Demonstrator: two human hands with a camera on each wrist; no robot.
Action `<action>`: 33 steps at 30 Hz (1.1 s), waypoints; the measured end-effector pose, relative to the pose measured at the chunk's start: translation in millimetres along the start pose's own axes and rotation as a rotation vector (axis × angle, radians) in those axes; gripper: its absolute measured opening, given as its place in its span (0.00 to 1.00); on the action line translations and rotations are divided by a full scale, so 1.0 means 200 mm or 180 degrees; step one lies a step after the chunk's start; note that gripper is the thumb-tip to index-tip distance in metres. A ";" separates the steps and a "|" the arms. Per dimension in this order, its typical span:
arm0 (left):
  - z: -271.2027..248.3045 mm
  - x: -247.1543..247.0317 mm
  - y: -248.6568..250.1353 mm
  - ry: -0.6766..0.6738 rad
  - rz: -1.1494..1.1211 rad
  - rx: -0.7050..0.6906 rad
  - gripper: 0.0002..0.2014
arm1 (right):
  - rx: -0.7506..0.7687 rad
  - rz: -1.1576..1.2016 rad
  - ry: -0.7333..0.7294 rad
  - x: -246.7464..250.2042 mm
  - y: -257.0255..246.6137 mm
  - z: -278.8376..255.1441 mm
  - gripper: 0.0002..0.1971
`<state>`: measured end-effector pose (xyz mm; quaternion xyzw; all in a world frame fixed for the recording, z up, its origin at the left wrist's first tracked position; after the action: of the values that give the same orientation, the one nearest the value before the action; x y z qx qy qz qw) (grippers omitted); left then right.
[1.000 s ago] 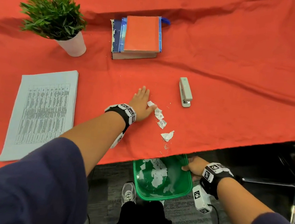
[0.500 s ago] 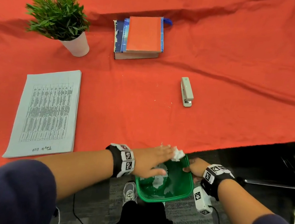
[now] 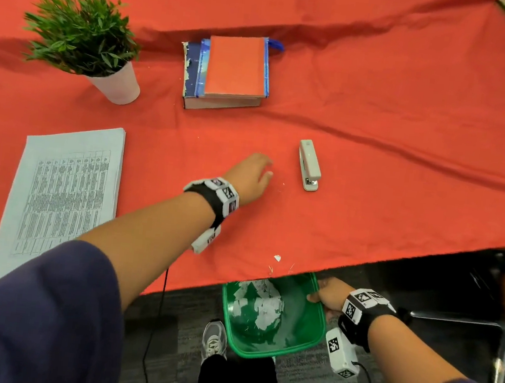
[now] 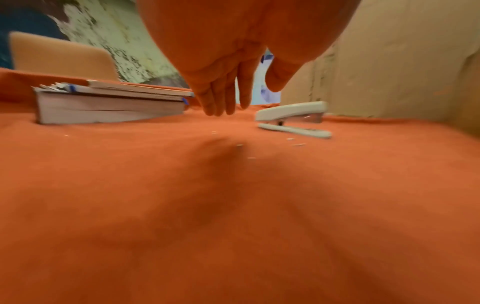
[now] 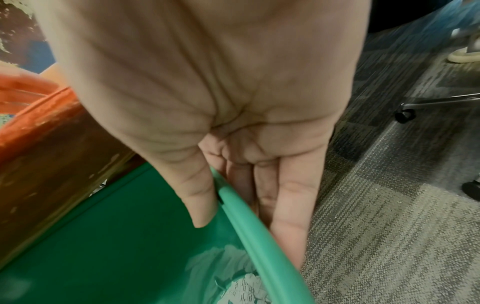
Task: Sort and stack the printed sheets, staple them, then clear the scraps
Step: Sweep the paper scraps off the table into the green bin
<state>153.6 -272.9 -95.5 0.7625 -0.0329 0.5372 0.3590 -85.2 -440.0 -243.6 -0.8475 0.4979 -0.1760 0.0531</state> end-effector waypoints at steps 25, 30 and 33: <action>-0.79 -0.50 0.34 -0.2376 0.0594 -0.1634 0.32 | 0.0063 -0.0129 0.0055 0.02 0.03 0.05 0.16; -0.50 -0.28 0.15 -0.1174 0.0567 -0.0669 0.33 | 0.0042 -0.0156 0.0048 0.03 0.02 -0.01 0.14; -0.37 -0.26 -0.07 -0.1020 0.0832 0.0108 0.39 | -0.0018 -0.0073 0.0062 0.03 0.03 -0.04 0.12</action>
<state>78.6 -236.8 -133.4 0.8335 -0.1791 0.4514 0.2635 -90.2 -446.6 -235.8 -0.8515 0.4892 -0.1835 0.0439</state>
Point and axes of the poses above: each hand's wrist, its own z-axis towards the middle knuckle, its own x-axis out of the back of the hand, y = z × x, the point moved 7 cm from there along z, towards the middle knuckle, and after that the axes turned 1 degree about -x, right-handed, at the moved point
